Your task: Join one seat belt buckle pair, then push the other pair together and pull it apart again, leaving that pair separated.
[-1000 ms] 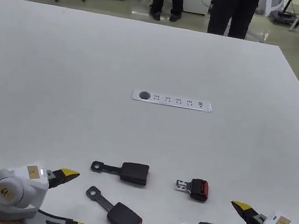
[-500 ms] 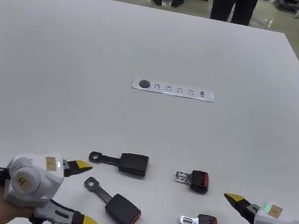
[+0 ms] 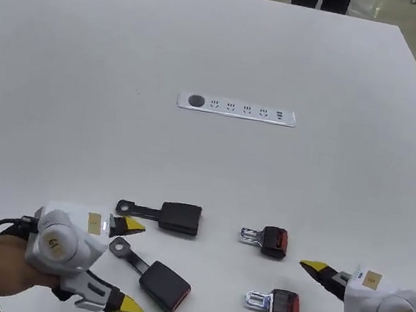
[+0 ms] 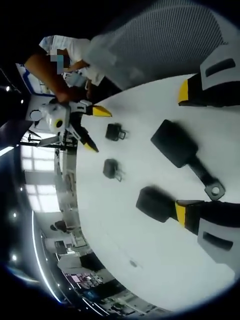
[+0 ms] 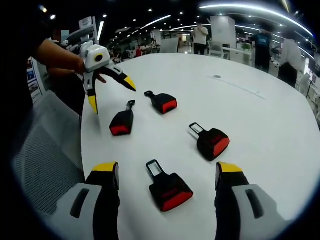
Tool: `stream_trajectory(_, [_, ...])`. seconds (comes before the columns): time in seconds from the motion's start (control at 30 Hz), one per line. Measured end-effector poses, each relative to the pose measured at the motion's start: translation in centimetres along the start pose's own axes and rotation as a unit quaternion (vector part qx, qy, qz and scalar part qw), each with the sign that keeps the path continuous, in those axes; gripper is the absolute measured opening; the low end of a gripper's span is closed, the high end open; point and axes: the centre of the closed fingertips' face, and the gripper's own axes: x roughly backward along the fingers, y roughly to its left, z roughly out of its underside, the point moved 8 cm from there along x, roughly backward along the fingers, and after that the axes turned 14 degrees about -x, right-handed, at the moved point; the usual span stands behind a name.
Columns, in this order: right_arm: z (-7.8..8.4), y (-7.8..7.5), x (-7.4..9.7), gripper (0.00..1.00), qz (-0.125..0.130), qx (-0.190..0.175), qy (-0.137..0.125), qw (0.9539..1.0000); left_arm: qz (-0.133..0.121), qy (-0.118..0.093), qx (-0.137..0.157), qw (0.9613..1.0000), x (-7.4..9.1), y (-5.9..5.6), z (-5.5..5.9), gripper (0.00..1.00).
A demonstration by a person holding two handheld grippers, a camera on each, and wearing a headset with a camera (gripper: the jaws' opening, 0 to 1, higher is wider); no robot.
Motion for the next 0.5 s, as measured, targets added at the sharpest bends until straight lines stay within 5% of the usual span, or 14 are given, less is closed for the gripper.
stream_trajectory(0.5, [1.3,-0.7,-1.3,0.69,-0.037,0.022,0.058,0.9974,0.054,0.011,-0.041,0.9976,-3.1,0.8,0.4,0.73])
